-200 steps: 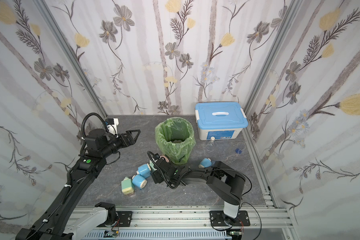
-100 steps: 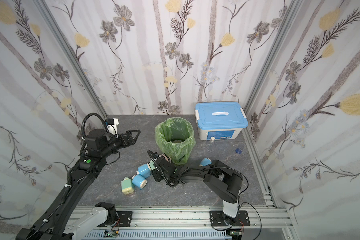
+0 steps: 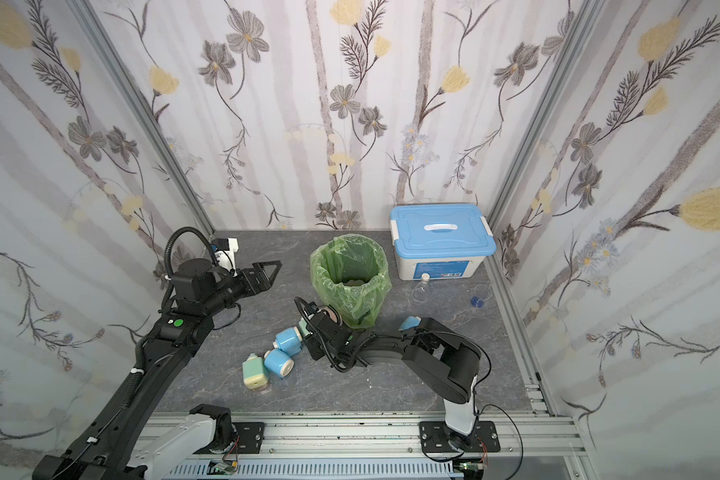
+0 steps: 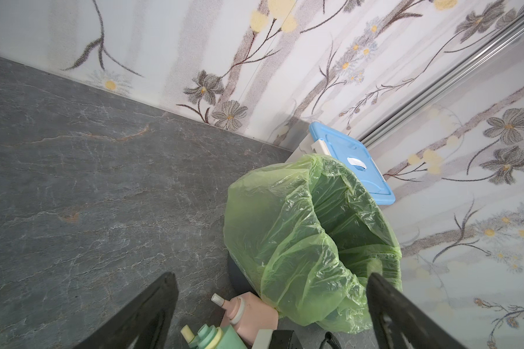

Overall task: Take out the pencil sharpener tray and clean the shavings
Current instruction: Pick up the pencil sharpener from the center of the board.

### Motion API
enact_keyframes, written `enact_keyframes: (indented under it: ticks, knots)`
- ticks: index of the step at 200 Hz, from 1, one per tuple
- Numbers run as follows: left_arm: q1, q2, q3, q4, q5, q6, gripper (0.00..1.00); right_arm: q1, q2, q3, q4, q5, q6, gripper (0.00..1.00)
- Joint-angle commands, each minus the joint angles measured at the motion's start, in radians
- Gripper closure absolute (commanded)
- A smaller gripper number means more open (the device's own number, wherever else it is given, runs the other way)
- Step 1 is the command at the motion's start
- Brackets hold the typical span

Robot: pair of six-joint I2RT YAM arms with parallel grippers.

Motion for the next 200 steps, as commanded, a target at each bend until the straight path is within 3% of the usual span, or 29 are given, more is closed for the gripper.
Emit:
enact_keyframes:
  ticks: [1, 78, 102, 139, 200]
  knots:
    - [0.001, 0.002, -0.005, 0.045, 0.015, -0.015, 0.0, 0.005, -0.022, -0.016, 0.015, 0.013, 0.006, 0.55]
    - [0.0, 0.016, -0.018, 0.101, 0.087, -0.046, 0.0, 0.055, -0.195, -0.213, 0.007, -0.005, -0.041, 0.57]
    - [-0.001, 0.024, -0.023, 0.119, 0.1, -0.055, 0.0, 0.055, -0.224, -0.267, -0.005, -0.02, -0.07, 0.49]
    - [-0.002, 0.04, -0.025, 0.142, 0.108, -0.069, 0.0, 0.055, -0.252, -0.319, 0.022, -0.032, -0.082, 0.28]
    - [-0.002, 0.045, -0.017, 0.131, 0.112, -0.057, 0.0, 0.057, -0.219, -0.244, 0.042, -0.008, -0.075, 0.2]
